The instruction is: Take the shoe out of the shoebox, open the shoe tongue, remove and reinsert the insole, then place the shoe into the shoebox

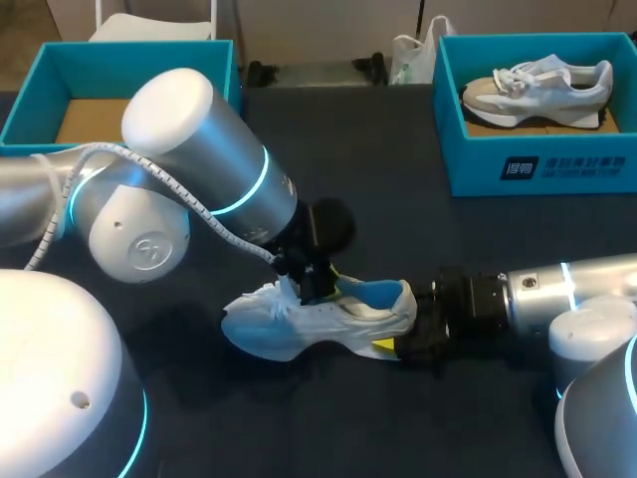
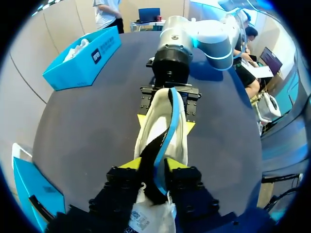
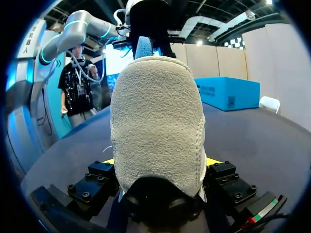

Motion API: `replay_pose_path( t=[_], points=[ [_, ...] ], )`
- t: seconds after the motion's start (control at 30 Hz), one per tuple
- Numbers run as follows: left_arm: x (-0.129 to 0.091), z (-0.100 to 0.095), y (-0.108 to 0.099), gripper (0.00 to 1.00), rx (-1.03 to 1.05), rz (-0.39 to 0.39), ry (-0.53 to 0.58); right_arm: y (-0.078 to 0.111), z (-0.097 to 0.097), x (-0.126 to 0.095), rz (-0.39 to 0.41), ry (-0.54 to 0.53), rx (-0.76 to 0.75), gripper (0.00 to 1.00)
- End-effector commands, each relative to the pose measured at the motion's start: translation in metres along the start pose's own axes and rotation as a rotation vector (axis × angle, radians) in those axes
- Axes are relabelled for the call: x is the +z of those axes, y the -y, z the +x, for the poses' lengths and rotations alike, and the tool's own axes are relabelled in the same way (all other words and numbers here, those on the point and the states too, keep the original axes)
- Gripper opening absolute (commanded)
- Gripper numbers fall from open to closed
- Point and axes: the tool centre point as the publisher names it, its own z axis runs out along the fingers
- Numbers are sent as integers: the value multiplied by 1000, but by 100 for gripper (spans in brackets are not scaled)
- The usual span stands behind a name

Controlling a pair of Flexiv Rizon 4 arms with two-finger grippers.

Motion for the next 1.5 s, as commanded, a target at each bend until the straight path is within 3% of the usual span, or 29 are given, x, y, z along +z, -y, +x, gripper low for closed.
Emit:
replay_pose_path(
  t=[0.03,1.17,1.3,1.37,1.5],
  points=[
    [-3,3,1,38,24,-3,4,-1,1,1,5,2,0,0],
    [7,14,30,40,287,-67,68,-1,1,1,5,2,0,0],
    [11,12,33,18,289,-77,93,-1,1,1,5,2,0,0],
    [14,9,33,0,286,-86,109,-1,1,1,5,2,0,0],
    [11,6,31,0,267,-73,120,-1,1,1,5,2,0,0]
  ],
)
